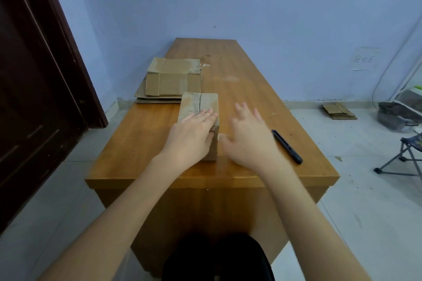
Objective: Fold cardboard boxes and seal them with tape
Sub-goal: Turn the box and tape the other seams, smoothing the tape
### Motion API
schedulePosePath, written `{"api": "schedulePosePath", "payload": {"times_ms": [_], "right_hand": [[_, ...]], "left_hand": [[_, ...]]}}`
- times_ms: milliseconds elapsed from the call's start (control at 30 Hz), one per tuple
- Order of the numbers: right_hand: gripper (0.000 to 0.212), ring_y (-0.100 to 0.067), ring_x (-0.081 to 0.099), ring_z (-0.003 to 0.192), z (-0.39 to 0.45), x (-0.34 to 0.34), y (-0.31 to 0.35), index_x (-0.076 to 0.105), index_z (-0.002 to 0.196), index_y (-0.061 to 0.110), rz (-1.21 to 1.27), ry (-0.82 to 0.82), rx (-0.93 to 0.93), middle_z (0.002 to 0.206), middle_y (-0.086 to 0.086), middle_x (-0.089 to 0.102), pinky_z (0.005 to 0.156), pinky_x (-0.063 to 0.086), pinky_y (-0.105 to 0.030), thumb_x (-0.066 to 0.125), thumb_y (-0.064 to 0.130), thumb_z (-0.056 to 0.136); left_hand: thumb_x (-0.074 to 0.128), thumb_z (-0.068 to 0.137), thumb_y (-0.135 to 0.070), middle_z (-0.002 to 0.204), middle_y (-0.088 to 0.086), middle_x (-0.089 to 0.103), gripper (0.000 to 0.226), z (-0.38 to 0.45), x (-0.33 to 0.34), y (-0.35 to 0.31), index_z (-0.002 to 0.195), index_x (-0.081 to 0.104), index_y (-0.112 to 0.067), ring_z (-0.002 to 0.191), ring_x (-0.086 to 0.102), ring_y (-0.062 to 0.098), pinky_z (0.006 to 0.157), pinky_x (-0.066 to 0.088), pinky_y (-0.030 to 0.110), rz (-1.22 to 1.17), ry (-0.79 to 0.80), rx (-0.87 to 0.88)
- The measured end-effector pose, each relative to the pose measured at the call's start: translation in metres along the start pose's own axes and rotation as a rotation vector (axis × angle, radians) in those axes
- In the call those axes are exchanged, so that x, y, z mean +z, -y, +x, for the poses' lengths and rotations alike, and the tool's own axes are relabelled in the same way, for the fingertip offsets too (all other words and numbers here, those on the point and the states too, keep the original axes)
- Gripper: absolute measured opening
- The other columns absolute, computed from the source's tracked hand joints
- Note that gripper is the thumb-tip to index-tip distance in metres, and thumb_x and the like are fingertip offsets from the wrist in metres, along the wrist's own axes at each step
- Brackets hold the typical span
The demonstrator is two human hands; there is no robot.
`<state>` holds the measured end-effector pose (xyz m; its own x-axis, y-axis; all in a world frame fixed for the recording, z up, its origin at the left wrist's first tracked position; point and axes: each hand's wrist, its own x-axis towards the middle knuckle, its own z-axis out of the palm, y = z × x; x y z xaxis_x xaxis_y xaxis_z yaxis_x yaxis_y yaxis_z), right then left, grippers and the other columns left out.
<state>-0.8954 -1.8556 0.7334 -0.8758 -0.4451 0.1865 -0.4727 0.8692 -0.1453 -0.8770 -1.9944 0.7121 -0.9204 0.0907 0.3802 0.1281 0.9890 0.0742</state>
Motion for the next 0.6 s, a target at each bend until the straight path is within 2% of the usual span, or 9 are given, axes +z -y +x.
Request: {"api": "schedulePosePath", "payload": {"times_ms": [33,67,100,133,167,267,333,467,600], "right_hand": [[0.042,-0.029,0.024,0.141,0.003,-0.009,-0.011,0.052,0.129,0.005,0.093,-0.043,0.085,0.154,-0.014,0.026,0.112,0.023,-0.041,0.038,0.029,0.096],[0.032,-0.032,0.04,0.126,0.008,-0.014,-0.025,0.059,0.106,0.005,0.157,-0.106,0.168,0.138,-0.016,0.041,0.097,0.037,-0.04,0.037,0.027,0.096],[0.027,-0.033,0.047,0.107,0.012,-0.015,-0.042,0.054,0.083,0.006,0.178,-0.165,0.247,0.115,-0.015,0.048,0.081,0.04,-0.038,0.037,0.024,0.094],[0.028,-0.032,0.047,0.094,0.016,-0.011,-0.061,0.044,0.07,0.007,0.161,-0.193,0.319,0.1,-0.014,0.047,0.072,0.037,-0.035,0.037,0.021,0.094],[0.03,-0.033,0.047,0.089,0.02,-0.005,-0.08,0.037,0.066,0.008,0.13,-0.166,0.383,0.095,-0.014,0.047,0.068,0.035,-0.034,0.039,0.02,0.093],[0.036,-0.03,0.052,0.079,0.019,0.023,-0.126,0.035,0.067,0.006,0.053,0.026,0.501,0.084,-0.011,0.05,0.062,0.036,-0.029,0.046,0.026,0.096],[0.033,-0.025,0.048,0.07,0.013,0.041,-0.143,0.039,0.069,0.009,0.024,0.111,0.524,0.078,-0.007,0.049,0.055,0.035,-0.027,0.048,0.028,0.094],[0.018,-0.026,0.049,0.084,0.007,0.056,-0.147,0.045,0.087,0.013,-0.042,0.093,0.524,0.098,-0.011,0.055,0.064,0.041,-0.031,0.05,0.03,0.092],[0.013,-0.025,0.05,0.072,0.006,0.052,-0.14,0.036,0.095,0.009,0.069,0.035,0.528,0.089,-0.01,0.051,0.051,0.035,-0.03,0.045,0.017,0.095]], "left_hand": [[0.037,0.102,-0.029,0.157,-0.008,0.019,0.052,0.0,-0.001,0.0,0.151,0.022,-0.024,0.143,0.018,0.007,0.114,0.013,0.022,0.0,0.009,-0.003],[0.038,0.102,-0.03,0.157,-0.008,0.019,0.052,0.0,-0.002,0.0,0.151,0.021,-0.024,0.143,0.018,0.007,0.114,0.013,0.022,0.001,0.017,-0.007],[0.038,0.102,-0.031,0.157,-0.009,0.019,0.052,0.0,-0.003,-0.001,0.151,0.021,-0.024,0.143,0.018,0.007,0.114,0.014,0.022,0.002,0.02,-0.009],[0.037,0.102,-0.032,0.157,-0.009,0.019,0.052,0.001,-0.004,-0.001,0.151,0.022,-0.025,0.143,0.018,0.007,0.114,0.016,0.022,0.006,0.019,-0.01],[0.037,0.102,-0.033,0.157,-0.01,0.019,0.052,0.001,-0.004,-0.002,0.151,0.022,-0.026,0.143,0.018,0.007,0.113,0.016,0.022,0.008,0.018,-0.012],[0.036,0.101,-0.037,0.156,-0.012,0.018,0.052,0.0,-0.006,-0.002,0.151,0.022,-0.028,0.143,0.018,0.005,0.112,0.018,0.022,0.003,0.021,-0.027],[0.036,0.101,-0.041,0.156,-0.013,0.019,0.053,0.0,-0.007,-0.004,0.15,0.022,-0.028,0.143,0.018,0.005,0.112,0.019,0.022,0.001,0.027,-0.028],[0.036,0.1,-0.046,0.156,-0.014,0.018,0.055,0.0,-0.008,-0.004,0.15,0.022,-0.029,0.142,0.018,0.005,0.111,0.021,0.023,-0.005,0.053,-0.033],[0.038,0.1,-0.038,0.156,-0.015,0.018,0.053,0.002,-0.009,0.001,0.15,0.022,-0.031,0.142,0.019,0.005,0.11,0.026,0.025,-0.011,0.09,-0.029]]}}
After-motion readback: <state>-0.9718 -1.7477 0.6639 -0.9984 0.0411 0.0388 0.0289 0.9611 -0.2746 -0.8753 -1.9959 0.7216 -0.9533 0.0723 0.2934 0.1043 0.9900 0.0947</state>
